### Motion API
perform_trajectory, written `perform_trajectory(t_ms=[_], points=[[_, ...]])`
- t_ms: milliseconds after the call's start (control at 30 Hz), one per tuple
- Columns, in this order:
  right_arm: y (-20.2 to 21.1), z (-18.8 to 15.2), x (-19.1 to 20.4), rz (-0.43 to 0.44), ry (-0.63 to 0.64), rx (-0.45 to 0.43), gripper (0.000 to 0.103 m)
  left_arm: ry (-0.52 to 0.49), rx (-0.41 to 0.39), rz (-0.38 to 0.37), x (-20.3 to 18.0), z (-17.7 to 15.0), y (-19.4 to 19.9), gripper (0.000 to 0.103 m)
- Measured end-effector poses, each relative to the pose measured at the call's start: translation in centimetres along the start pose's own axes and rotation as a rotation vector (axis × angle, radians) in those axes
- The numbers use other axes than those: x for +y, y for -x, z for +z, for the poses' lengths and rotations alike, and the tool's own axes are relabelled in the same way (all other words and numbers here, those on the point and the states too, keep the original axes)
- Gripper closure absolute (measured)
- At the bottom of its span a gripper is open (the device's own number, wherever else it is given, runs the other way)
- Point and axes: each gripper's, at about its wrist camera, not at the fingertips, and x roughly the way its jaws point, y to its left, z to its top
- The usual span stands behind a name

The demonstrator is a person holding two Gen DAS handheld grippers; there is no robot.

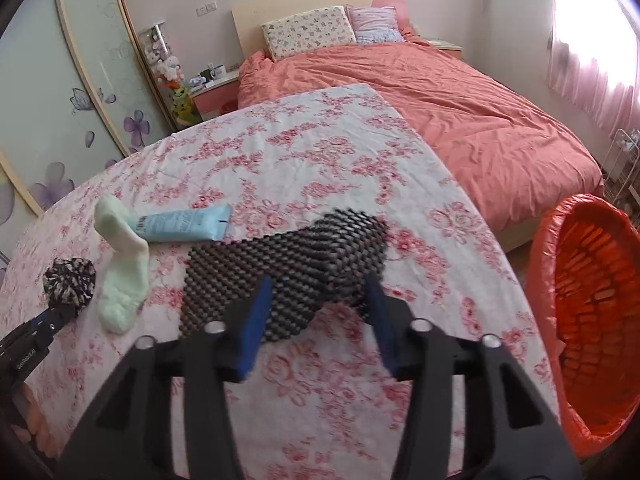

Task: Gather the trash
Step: 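Grasp the black mesh pad with the right tool and lift it, then carry the mesh pad toward the orange basket with the right tool while the left tool holds the scrunchie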

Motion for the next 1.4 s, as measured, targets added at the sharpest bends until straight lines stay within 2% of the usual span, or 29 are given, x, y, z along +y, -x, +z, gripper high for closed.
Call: perform_trajectory(t_ms=[233,367,400,433,467,533,567,600,733,900,1400], points=[[-1.6,0.6,1.1,-0.035,0.012,0.019,0.044,-0.022,-0.006,0.01,-1.5,0.8,-0.6,0.046],[-2.0,0.3,2.0,-0.07,0.047,0.022,0.045,-0.031,0.003,0.038,-2.1,1.2,-1.5,0.046],[-2.0,0.2,2.1,-0.084,0.061,0.019,0.053,-0.029,0.005,0.046,-2.1,1.3,-1.7,0.046],[-1.9,0.0,2.4,-0.103,0.082,0.008,0.062,-0.025,0.005,0.051,-2.1,1.4,-1.9,0.051],[-1.9,-0.1,2.5,-0.09,0.088,0.007,0.068,-0.023,0.004,0.054,-2.1,1.4,-2.0,0.065],[-1.6,-0.2,2.6,-0.065,0.095,0.007,0.092,-0.015,0.008,0.054,-1.8,1.3,-2.1,0.077],[-1.4,-0.3,2.7,-0.063,0.1,0.008,0.094,-0.01,0.005,0.055,-1.5,1.3,-2.0,0.083],[-1.3,-0.4,2.6,-0.061,0.104,0.007,0.096,-0.009,0.003,0.055,-1.4,1.1,-1.8,0.084],[-0.3,-0.8,1.8,-0.047,0.087,-0.004,0.096,-0.03,-0.013,0.055,-0.9,0.1,-0.5,0.087],[0.1,-1.6,1.3,-0.078,0.094,-0.013,0.096,-0.051,0.004,0.062,-0.7,-1.4,-0.1,0.087],[-0.2,-1.9,1.6,-0.098,0.097,0.005,0.095,-0.062,0.005,0.104,-1.2,-1.5,-0.4,0.086]])
